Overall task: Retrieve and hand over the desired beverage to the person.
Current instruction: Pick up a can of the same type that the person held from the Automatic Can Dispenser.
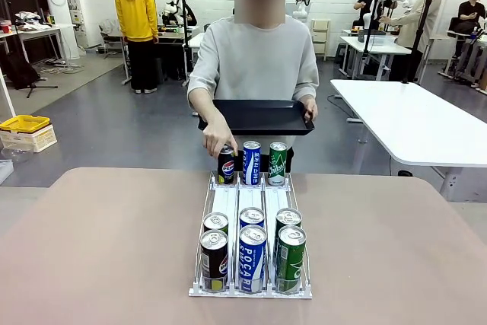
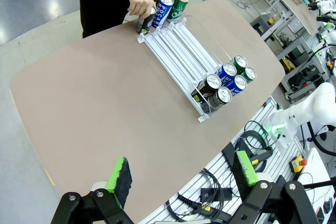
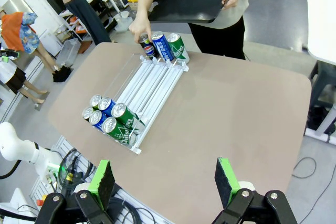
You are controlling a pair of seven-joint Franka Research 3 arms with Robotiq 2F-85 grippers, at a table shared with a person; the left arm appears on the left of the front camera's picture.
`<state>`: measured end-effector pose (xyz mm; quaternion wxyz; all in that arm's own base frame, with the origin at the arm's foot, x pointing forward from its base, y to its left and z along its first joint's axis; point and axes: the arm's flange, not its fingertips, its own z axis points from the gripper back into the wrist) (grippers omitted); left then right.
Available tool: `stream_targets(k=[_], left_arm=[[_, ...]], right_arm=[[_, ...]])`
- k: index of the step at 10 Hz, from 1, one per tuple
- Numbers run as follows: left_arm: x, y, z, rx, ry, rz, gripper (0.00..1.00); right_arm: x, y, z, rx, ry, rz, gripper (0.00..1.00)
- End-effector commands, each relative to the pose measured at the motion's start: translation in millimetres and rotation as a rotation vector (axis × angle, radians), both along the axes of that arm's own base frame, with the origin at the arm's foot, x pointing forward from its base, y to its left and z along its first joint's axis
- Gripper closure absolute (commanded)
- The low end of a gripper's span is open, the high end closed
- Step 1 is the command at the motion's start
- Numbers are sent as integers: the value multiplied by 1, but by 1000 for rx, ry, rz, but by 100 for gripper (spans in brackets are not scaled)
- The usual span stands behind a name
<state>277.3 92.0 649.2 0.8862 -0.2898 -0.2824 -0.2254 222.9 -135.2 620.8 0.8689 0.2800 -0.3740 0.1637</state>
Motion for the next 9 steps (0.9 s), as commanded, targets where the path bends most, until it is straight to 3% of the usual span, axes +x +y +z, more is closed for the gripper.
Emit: stream_targets(k=[1,6,9], left_arm=[[0,0,0,-7,0,-7,0],[0,0,0,0,0,0,0],[18,-86,-3,146,167,-147,0]], right_arm=[[3,1,0,8,-11,10,0],[3,1,0,8,-11,10,0],[3,1,0,8,-11,10,0]])
